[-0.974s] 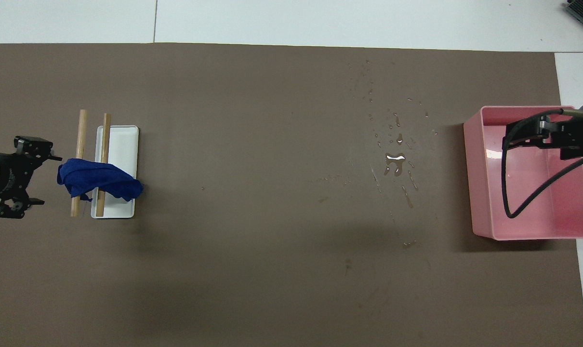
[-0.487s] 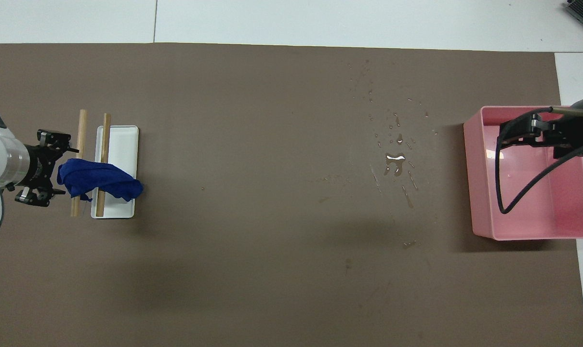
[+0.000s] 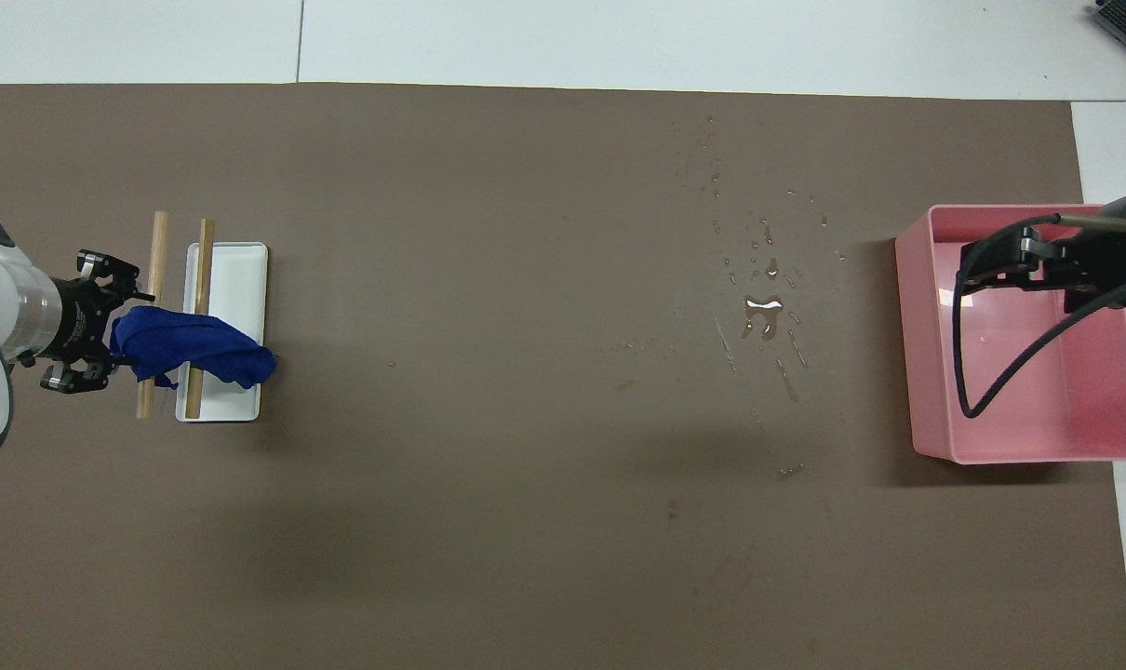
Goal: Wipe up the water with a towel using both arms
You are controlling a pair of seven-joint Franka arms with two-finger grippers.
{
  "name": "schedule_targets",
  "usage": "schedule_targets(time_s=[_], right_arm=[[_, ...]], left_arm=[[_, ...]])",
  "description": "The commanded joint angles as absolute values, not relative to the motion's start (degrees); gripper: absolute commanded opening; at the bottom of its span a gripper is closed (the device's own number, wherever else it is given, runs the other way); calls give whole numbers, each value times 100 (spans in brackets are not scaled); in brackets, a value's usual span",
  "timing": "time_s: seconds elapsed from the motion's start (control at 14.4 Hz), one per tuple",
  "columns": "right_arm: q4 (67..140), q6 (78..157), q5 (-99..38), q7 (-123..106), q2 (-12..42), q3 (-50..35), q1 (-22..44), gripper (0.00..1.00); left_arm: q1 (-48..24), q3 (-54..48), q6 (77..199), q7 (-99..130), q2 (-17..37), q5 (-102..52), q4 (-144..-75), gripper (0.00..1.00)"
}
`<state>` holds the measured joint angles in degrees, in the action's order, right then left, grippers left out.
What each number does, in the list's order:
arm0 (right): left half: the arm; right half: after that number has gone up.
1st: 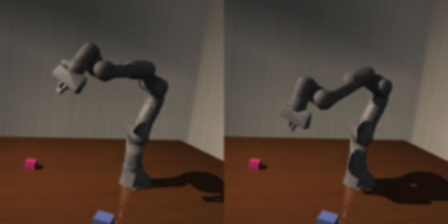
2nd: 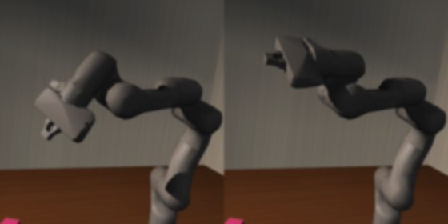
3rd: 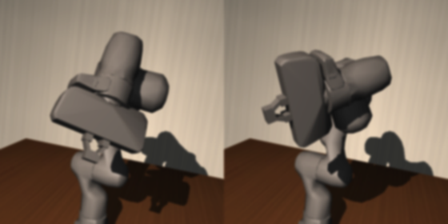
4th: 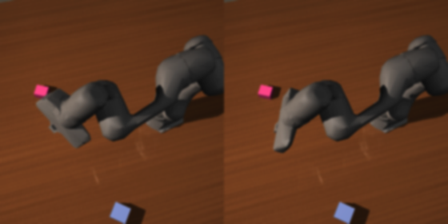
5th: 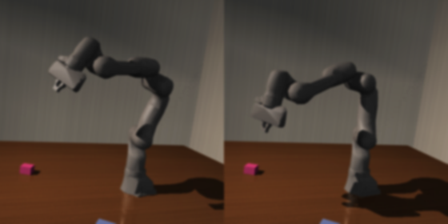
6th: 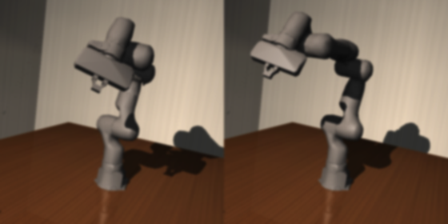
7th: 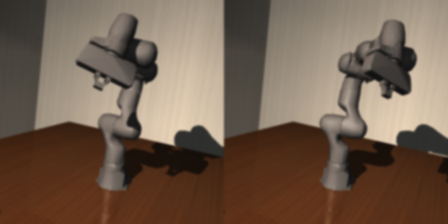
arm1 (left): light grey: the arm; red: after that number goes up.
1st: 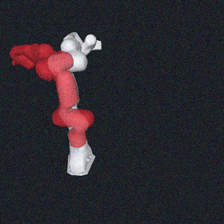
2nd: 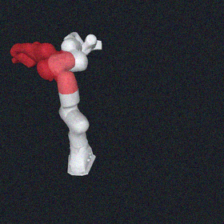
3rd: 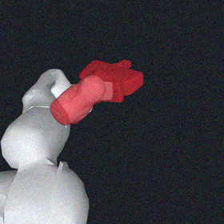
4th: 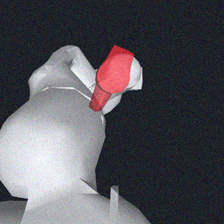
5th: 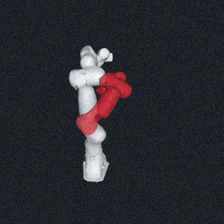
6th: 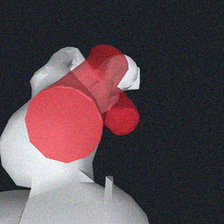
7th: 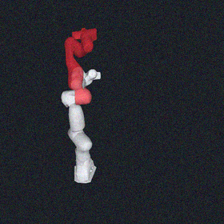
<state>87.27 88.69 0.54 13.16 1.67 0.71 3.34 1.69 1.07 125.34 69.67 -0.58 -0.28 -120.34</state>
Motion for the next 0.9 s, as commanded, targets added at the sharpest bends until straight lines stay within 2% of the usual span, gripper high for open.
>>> schedule_targets(time_s=[0.0,0.14,0.21,0.28,0.35,0.56,0.83], right_arm=[[8930,8877,-88,1380,-9,97,334,100],[8930,8877,-88,1380,-9,97,343,100],[8930,8877,-88,1371,0,97,343,100],[8930,8886,-88,1336,-9,97,343,100],[8930,8886,-88,1319,0,97,343,100],[8938,8886,-88,1397,-9,97,343,100],[8965,8886,-88,1406,-18,97,343,100]], left_arm=[[79,158,12831,7066,-105,-9,-12260,47],[79,150,12902,7075,-114,-9,-12296,37],[79,158,12894,7066,-114,-9,-12296,26],[79,158,12885,7049,-114,-9,-12296,9],[79,158,12867,7049,-106,-9,-12287,0],[79,158,12552,7049,-79,-9,-12042,0],[-35,149,11455,7084,280,-9,-10980,0]])
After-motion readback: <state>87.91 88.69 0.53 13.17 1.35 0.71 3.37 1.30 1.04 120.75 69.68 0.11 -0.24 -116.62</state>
